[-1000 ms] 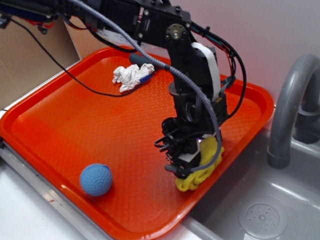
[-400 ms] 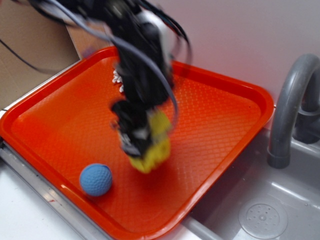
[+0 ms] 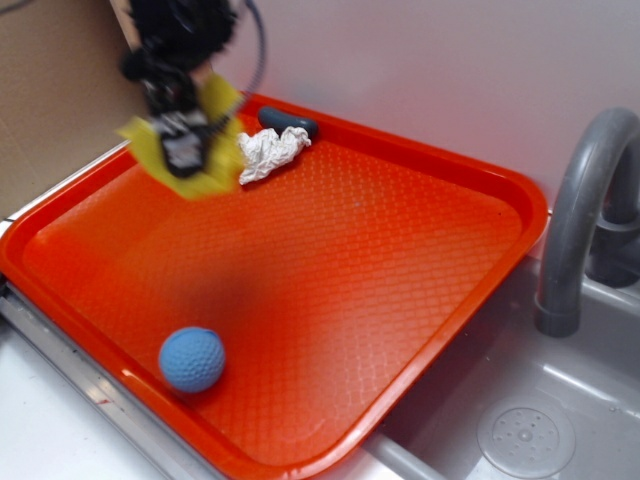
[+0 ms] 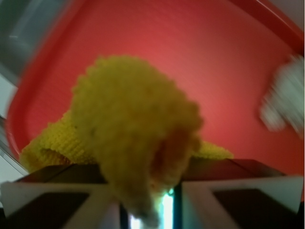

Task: Grab the yellow cloth.

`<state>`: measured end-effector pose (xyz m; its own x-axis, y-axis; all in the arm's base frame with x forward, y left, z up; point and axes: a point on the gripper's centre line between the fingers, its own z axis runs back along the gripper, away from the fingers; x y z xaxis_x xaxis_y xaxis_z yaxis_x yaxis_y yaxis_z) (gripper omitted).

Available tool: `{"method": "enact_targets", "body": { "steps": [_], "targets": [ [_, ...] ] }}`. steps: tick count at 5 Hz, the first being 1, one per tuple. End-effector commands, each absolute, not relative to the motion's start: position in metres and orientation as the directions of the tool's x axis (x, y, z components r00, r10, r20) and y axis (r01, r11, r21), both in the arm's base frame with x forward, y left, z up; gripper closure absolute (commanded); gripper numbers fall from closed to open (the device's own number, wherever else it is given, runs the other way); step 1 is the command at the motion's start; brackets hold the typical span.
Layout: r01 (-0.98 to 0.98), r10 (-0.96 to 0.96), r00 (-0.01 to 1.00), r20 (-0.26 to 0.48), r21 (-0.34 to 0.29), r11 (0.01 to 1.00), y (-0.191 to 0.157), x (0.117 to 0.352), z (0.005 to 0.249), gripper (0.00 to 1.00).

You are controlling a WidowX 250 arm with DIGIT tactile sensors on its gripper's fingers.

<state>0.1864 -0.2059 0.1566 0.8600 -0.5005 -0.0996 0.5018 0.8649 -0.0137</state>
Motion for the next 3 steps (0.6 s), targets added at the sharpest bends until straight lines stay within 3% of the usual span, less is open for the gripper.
{"method": "enact_targets", "body": {
  "steps": [1,2,3],
  "targets": [
    [-0.002,0.001,1.0,0.005,0.087,0.996,-0.19,0.157,0.237,1.0],
    [-0.207,0.203,0.977,0.061,0.065,0.976,-0.187,0.166,0.233,1.0],
    [-0.224,0.223,0.975,0.017,0.041,0.974,-0.18,0.171,0.237,1.0]
  ]
}}
